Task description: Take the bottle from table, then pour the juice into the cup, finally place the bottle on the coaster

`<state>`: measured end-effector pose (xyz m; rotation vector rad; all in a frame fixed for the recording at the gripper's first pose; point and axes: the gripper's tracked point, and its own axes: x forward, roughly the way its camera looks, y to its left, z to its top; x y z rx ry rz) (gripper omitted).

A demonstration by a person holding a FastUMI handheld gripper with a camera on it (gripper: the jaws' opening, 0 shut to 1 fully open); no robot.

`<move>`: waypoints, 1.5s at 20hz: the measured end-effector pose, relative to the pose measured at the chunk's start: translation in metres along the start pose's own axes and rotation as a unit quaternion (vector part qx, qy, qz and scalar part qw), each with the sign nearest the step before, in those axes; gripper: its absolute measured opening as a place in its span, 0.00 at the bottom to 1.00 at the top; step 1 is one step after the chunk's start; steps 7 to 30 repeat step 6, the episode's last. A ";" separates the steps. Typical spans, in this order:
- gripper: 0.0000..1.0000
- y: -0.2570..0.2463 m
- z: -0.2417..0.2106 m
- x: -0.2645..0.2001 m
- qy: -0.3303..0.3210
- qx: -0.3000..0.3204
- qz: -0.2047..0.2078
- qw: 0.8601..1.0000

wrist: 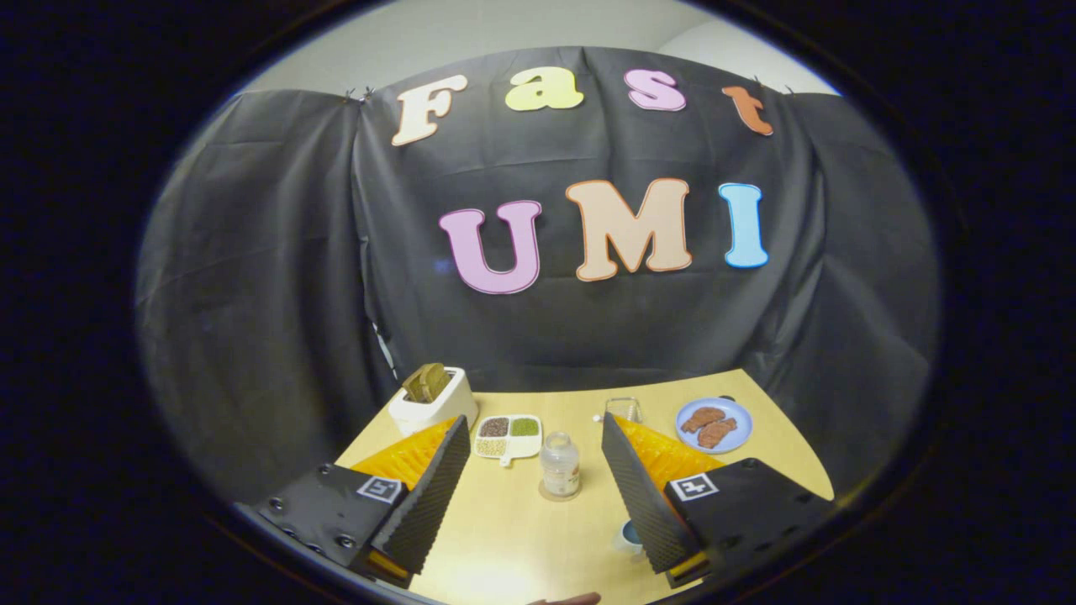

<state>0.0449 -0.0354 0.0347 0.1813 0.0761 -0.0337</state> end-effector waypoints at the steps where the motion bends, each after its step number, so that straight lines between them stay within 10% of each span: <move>1: 0.99 0.000 0.001 -0.001 -0.001 0.001 0.002 1.000; 30: 0.99 -0.006 0.000 -0.008 -0.003 0.007 0.001 1.000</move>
